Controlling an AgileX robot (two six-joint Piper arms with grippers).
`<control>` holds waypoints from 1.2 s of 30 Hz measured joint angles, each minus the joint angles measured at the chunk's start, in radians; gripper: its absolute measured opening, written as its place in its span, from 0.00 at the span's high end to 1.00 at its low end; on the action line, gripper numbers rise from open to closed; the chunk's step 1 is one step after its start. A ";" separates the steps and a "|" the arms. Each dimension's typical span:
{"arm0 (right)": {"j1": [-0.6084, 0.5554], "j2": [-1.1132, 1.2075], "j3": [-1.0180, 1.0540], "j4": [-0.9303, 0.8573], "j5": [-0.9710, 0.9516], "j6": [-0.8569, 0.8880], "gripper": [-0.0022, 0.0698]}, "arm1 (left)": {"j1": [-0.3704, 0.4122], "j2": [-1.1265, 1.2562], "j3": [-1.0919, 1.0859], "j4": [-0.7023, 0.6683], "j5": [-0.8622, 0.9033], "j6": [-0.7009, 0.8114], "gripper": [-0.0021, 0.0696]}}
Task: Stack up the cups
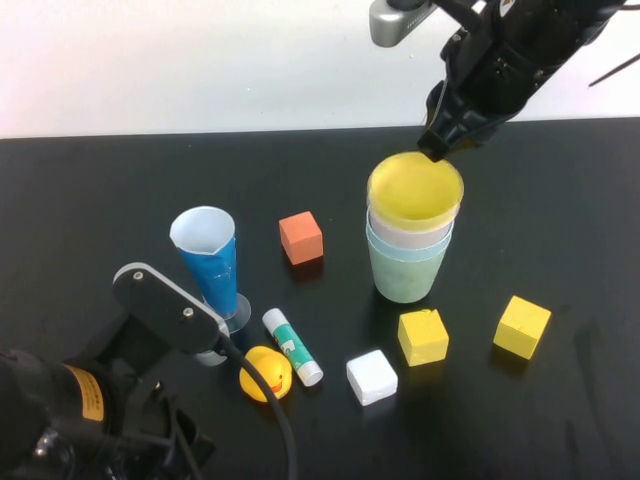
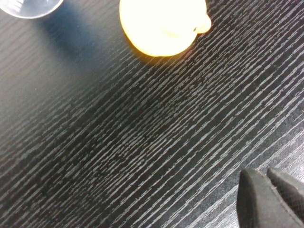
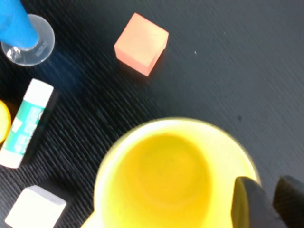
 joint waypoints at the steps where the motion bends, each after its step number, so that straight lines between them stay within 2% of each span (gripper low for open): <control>1: 0.000 -0.002 0.000 0.000 0.000 0.000 0.81 | 0.000 0.000 0.000 0.000 0.000 0.000 0.97; 13: 0.000 -0.022 0.002 -0.020 0.000 0.000 0.86 | 0.000 -0.001 0.000 0.002 -0.003 -0.005 0.97; 16: 0.000 -0.069 0.010 -0.022 0.000 0.000 0.87 | 0.000 -0.028 0.019 0.025 -0.057 -0.028 0.97; 19: 0.000 -0.160 0.066 -0.022 0.000 -0.002 0.89 | 0.000 -0.102 0.065 0.085 -0.146 -0.119 0.97; 22: 0.000 -0.306 0.200 -0.020 -0.048 -0.030 0.91 | 0.000 -0.211 0.131 0.184 -0.209 -0.245 0.97; 25: 0.000 -0.477 0.394 0.028 -0.204 -0.087 0.93 | 0.000 -0.353 0.203 0.324 -0.230 -0.408 0.97; 30: 0.000 -0.789 0.767 0.210 -0.462 -0.276 0.95 | 0.000 -0.562 0.284 0.546 -0.234 -0.665 0.97; 36: 0.000 -1.120 1.092 0.445 -0.646 -0.556 0.97 | 0.000 -0.738 0.340 0.681 -0.205 -0.779 0.97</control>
